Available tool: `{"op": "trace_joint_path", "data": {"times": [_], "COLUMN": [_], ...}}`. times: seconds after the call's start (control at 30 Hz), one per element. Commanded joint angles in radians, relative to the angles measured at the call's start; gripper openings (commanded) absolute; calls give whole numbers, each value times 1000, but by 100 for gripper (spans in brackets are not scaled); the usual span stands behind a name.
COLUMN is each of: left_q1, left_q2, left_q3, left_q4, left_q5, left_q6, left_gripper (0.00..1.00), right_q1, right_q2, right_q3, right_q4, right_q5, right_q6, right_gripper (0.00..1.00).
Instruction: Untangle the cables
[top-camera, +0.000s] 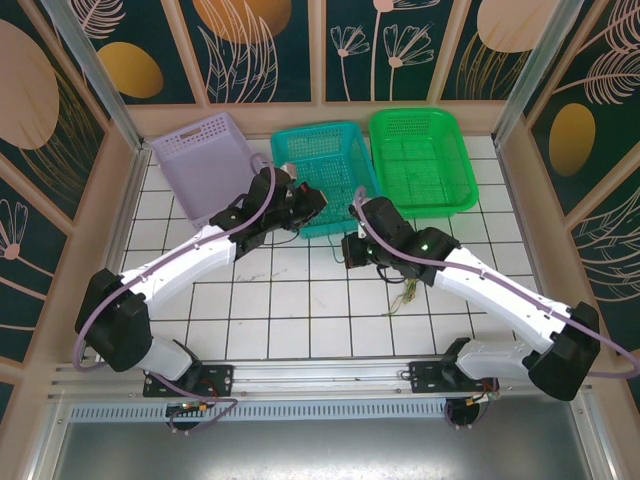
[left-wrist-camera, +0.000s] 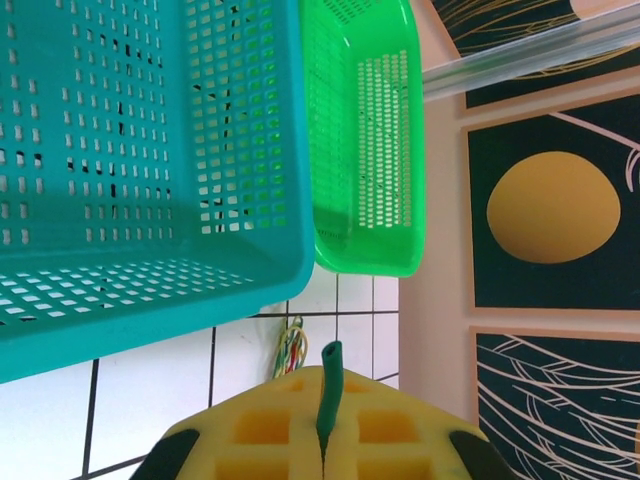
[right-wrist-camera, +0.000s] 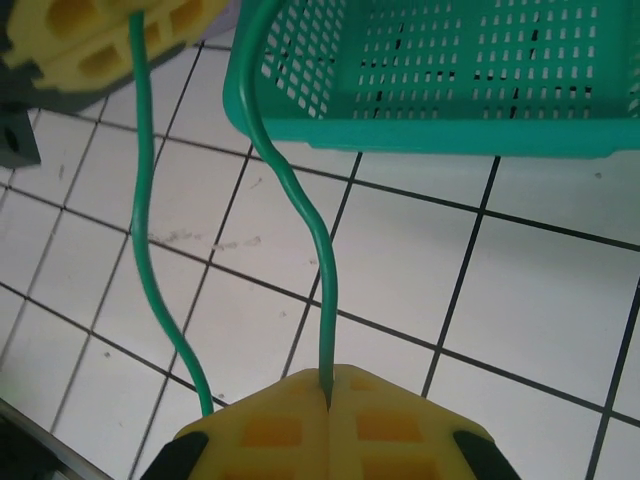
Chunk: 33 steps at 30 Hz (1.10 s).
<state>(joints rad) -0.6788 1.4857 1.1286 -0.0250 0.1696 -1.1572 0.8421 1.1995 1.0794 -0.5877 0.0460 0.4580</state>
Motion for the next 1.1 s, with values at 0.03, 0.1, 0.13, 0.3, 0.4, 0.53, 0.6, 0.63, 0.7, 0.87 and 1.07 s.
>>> {"op": "trace_joint_path", "data": {"times": [0.03, 0.1, 0.13, 0.3, 0.4, 0.53, 0.6, 0.63, 0.7, 0.87, 1.07], "left_q1": [2, -7, -12, -37, -41, -57, -68, -72, -80, -88, -93], "left_q2": [-100, -151, -175, -295, -314, -303, -305, -311, -327, -347, -349], "left_q3": [-64, -111, -131, -270, -308, -314, -323, -333, -362, -406, -406], "left_q4": [41, 63, 67, 145, 211, 234, 223, 218, 226, 259, 276], "left_q5": [-41, -70, -95, -242, -280, -284, -297, -309, -328, -349, -361], "left_q6": [-39, -88, -112, -266, -343, -403, -437, -453, -495, -573, -634], "left_gripper": [0, 0, 0, 0, 0, 0, 0, 0, 0, 0, 0], "right_q1": [-97, -152, -170, -245, -259, -258, -259, -258, -266, -276, -278], "right_q2": [-70, -98, -110, -169, -185, -204, -211, -217, -230, -259, -266], "right_q3": [-36, -66, -79, -168, -230, -307, -326, -334, -360, -396, -381], "right_q4": [91, 161, 188, 371, 466, 576, 589, 593, 617, 632, 604], "right_q5": [41, 43, 49, 84, 95, 141, 178, 197, 222, 257, 251], "right_q6": [184, 297, 347, 650, 852, 1087, 1178, 1216, 1284, 1380, 1373], "right_gripper": [0, 0, 0, 0, 0, 0, 0, 0, 0, 0, 0]}}
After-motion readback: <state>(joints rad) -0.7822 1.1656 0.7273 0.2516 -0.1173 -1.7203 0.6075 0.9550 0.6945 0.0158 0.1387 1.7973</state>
